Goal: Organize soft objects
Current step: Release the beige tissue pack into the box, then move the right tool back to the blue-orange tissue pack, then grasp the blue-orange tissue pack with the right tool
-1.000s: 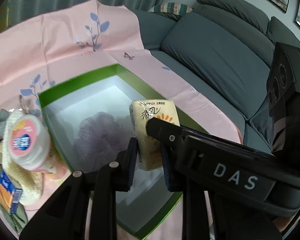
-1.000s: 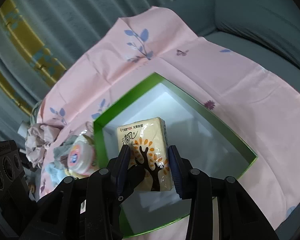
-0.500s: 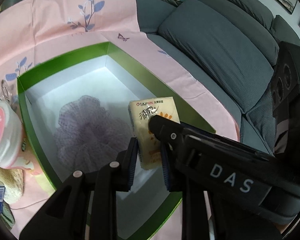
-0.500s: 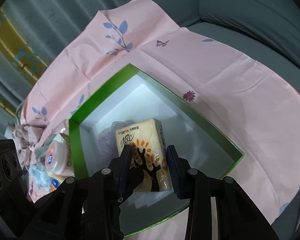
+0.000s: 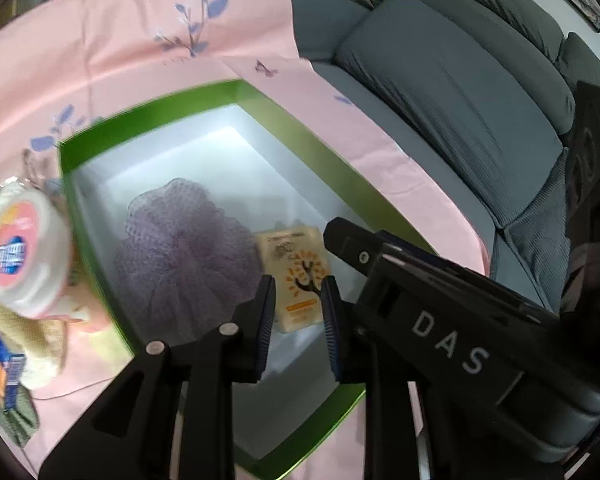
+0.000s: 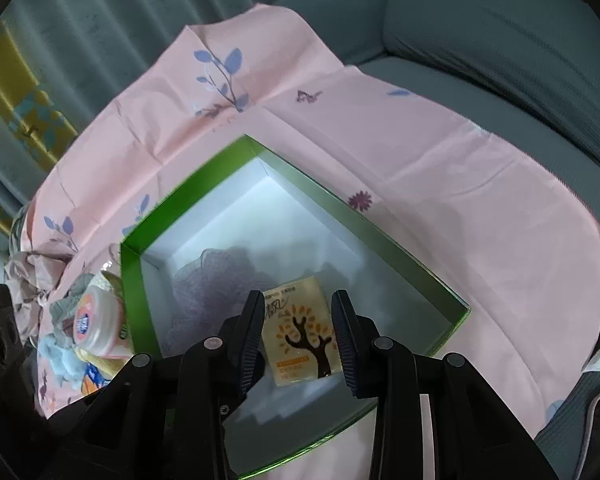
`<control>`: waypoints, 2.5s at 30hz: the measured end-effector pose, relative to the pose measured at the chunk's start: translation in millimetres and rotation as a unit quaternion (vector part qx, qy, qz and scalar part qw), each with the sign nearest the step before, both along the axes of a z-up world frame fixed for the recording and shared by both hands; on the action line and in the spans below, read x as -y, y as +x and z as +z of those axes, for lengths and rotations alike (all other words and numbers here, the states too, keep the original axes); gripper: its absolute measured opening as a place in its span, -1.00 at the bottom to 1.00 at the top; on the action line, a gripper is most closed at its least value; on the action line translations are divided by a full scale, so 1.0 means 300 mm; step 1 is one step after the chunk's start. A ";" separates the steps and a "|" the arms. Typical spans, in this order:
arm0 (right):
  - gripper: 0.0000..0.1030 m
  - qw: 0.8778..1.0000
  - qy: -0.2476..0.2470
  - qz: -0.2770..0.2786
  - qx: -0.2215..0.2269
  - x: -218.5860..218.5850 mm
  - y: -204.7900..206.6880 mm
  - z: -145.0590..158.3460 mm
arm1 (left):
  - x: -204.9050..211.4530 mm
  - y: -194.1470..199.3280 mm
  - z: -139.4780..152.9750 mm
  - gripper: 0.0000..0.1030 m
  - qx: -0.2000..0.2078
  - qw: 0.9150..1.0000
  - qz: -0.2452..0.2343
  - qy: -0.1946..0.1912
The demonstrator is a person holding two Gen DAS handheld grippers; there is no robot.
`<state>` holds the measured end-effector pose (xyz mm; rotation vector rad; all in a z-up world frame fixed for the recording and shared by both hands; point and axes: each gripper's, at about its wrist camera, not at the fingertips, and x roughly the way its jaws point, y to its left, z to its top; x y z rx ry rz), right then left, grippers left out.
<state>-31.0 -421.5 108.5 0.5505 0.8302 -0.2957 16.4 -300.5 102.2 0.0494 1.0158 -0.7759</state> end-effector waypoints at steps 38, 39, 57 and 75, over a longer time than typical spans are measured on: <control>0.71 0.956 -0.009 0.283 0.072 -0.696 0.087 0.113 | -1.101 -0.071 -0.083 0.70 0.042 0.919 0.386 0.076; 0.71 0.952 -0.014 0.301 0.058 -0.735 0.104 0.099 | -1.110 -0.069 -0.089 0.70 0.041 0.919 0.385 0.079; 0.71 0.908 -0.161 0.375 -0.094 -1.036 0.372 -0.152 | -1.192 -0.073 -0.100 0.69 0.015 0.910 0.409 0.068; 0.27 0.916 -0.142 0.372 -0.044 -1.003 0.252 -0.044 | -1.194 -0.086 -0.079 0.70 0.026 0.908 0.413 0.063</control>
